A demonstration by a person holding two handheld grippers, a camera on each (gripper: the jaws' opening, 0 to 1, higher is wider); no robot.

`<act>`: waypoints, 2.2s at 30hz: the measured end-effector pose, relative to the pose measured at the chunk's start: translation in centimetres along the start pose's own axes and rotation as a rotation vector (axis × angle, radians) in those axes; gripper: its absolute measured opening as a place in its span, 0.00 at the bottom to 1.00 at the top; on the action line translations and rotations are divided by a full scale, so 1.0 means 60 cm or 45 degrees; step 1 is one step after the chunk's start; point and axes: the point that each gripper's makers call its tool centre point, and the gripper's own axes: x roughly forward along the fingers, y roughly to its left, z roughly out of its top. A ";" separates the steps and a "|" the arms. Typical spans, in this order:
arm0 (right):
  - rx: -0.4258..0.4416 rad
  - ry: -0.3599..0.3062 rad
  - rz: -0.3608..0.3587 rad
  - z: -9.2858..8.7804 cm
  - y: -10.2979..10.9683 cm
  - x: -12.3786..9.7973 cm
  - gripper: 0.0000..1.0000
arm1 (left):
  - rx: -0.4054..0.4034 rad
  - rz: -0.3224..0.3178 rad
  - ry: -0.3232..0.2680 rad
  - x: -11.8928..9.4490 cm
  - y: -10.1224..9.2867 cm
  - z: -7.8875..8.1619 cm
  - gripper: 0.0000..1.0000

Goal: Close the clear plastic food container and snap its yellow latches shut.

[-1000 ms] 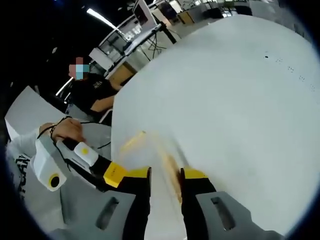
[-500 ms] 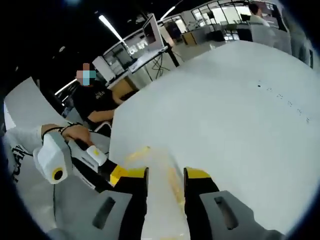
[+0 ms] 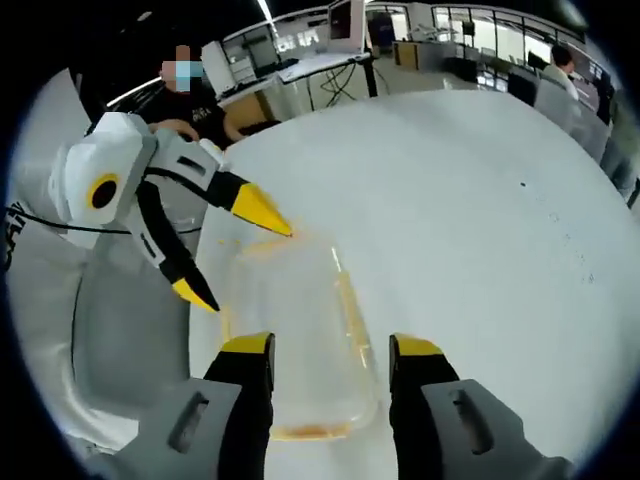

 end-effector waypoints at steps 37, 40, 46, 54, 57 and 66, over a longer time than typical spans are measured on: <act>-0.349 0.282 -0.124 -0.095 0.041 -0.006 0.70 | 0.114 -0.377 0.338 0.024 0.030 -0.047 0.83; -0.353 0.292 -0.134 -0.098 0.037 -0.002 0.69 | 0.131 -0.397 0.339 0.031 0.027 -0.045 0.83; -0.360 0.318 -0.150 -0.109 0.031 0.007 0.69 | 0.165 -0.445 0.341 0.047 0.011 -0.043 0.81; -0.362 0.337 -0.153 -0.115 0.026 0.011 0.70 | 0.199 -0.472 0.360 0.063 0.001 -0.046 0.80; -0.358 0.333 -0.150 -0.117 0.026 0.014 0.70 | 0.205 -0.497 0.357 0.063 -0.006 -0.046 0.75; -0.347 0.329 -0.143 -0.118 0.026 0.014 0.70 | 0.216 -0.503 0.356 0.065 -0.009 -0.046 0.75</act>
